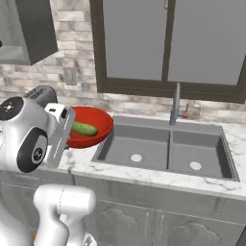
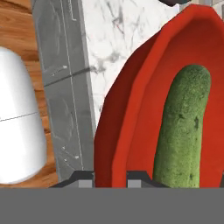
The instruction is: Pick the cucumber from the cabinet and place it in the bowl. Then pick the bowl and place it in the sink. Then turn on the sink facuet.
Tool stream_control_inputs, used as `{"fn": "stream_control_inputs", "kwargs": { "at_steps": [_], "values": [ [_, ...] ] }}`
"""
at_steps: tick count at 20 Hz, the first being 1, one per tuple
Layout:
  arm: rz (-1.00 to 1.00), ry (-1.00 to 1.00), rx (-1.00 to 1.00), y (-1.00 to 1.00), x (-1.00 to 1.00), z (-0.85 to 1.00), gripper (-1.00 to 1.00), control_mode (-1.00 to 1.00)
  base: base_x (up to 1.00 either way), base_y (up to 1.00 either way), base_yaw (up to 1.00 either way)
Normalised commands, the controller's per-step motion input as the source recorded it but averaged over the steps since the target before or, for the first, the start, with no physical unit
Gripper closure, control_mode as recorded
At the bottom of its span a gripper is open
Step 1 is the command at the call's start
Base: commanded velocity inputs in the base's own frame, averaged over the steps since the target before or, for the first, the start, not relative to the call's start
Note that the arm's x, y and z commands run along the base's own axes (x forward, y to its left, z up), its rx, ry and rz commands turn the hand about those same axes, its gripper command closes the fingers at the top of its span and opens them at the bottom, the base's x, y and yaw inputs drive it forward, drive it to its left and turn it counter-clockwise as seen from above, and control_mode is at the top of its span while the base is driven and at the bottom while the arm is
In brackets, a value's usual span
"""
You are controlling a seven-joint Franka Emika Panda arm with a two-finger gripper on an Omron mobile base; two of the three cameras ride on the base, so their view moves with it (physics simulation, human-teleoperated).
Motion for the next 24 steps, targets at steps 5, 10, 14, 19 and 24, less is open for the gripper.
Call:
{"fn": "stream_control_inputs", "kwargs": {
  "at_steps": [5,10,14,19,24],
  "values": [
    [0.00,0.00,0.00,0.00,0.00,0.00,1.00,1.00,0.00,-0.99,0.00],
    [0.00,0.00,0.00,0.00,0.00,0.00,1.00,1.00,0.00,-0.84,0.00],
    [0.00,0.00,0.00,0.00,0.00,0.00,1.00,1.00,0.03,-0.44,0.00],
    [0.00,0.00,0.00,0.00,0.00,0.00,1.00,1.00,0.14,-0.26,0.00],
    [0.00,0.00,0.00,0.00,0.00,0.00,1.00,1.00,0.27,-0.40,0.00]
  ]
}}
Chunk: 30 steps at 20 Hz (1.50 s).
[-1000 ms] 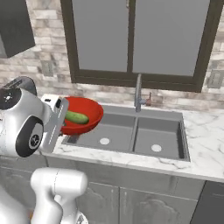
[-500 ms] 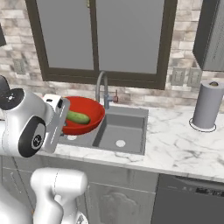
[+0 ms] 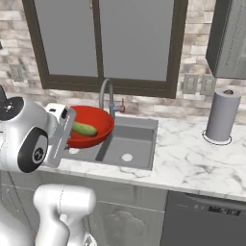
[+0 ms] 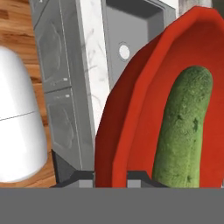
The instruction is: Pick the cucumber from the cabinet and place it in the bowl. Then pick the bowl and place it in the sink. Then turn on the sink facuet.
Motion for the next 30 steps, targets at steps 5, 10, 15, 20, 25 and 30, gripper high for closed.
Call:
{"fn": "stream_control_inputs", "kwargs": {
  "at_steps": [5,10,15,20,25,30],
  "values": [
    [0.00,0.00,0.00,0.00,0.00,0.00,1.00,1.00,0.30,-0.48,0.00],
    [0.00,0.00,0.00,0.00,0.00,0.00,1.00,1.00,0.42,-0.24,0.00],
    [0.00,0.00,0.00,0.00,0.00,0.00,1.00,1.00,0.27,0.00,0.00],
    [0.00,0.00,0.00,0.00,0.00,0.00,1.00,1.00,0.25,0.00,0.00],
    [0.00,0.00,0.00,0.00,0.00,0.00,1.00,1.00,0.50,0.00,0.00],
    [0.00,0.00,0.00,0.00,0.00,0.00,1.00,1.00,0.48,0.00,0.00]
  ]
}}
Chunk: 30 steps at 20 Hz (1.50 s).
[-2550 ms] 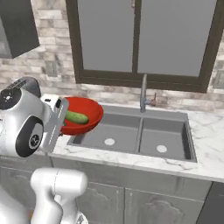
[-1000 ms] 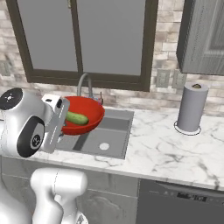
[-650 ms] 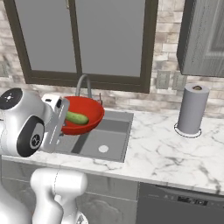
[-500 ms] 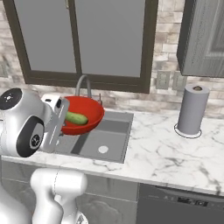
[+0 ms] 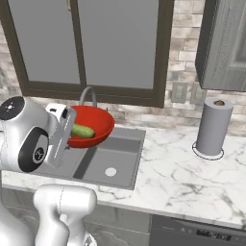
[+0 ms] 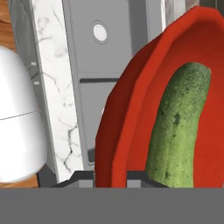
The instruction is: Pick the cucumber from the cabinet and place it in the bowl. Then pick the bowl and place it in the sink. Then turn on the sink facuet.
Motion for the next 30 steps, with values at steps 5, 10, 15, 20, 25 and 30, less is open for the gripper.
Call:
{"fn": "stream_control_inputs", "kwargs": {
  "at_steps": [5,10,15,20,25,30],
  "values": [
    [0.00,0.00,0.00,0.00,0.00,0.00,1.00,1.00,0.26,0.00,0.00],
    [0.00,0.00,0.00,0.00,0.00,0.00,1.00,1.00,0.00,0.00,0.00],
    [0.00,0.00,0.00,0.10,-0.04,0.00,1.00,-1.00,0.00,0.00,0.00],
    [-0.08,0.00,-0.05,0.89,-0.20,0.00,1.00,-1.00,0.00,0.00,0.00],
    [-0.15,0.00,-0.05,1.00,-0.29,0.00,1.00,-1.00,0.00,0.00,0.00],
    [-0.25,0.08,-0.04,0.88,-0.09,-0.01,1.00,-1.00,0.00,0.00,0.00]
  ]
}}
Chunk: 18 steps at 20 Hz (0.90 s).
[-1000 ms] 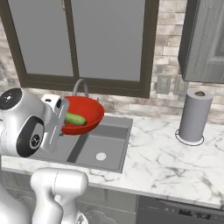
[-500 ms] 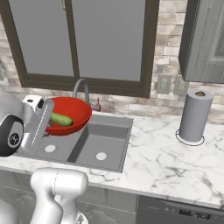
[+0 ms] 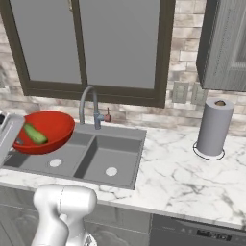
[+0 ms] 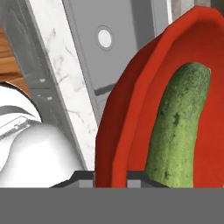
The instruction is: Pick the cucumber from the cabinet and place it in the bowl. Then pick the bowl and place it in the sink. Then turn on the sink facuet.
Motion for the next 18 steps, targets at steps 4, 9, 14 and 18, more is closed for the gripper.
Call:
{"fn": "stream_control_inputs", "kwargs": {
  "at_steps": [4,9,14,18],
  "values": [
    [-0.25,0.14,0.00,0.29,0.01,-0.01,1.00,-1.00,0.00,0.00,0.00],
    [-0.11,0.11,0.07,0.31,0.27,-0.17,1.00,-1.00,0.00,0.00,0.00],
    [-0.02,0.00,0.08,0.31,0.44,-0.46,1.00,-1.00,0.00,0.00,0.00],
    [0.00,0.00,0.07,0.22,0.67,-0.50,1.00,-1.00,0.00,0.00,0.00]
  ]
}}
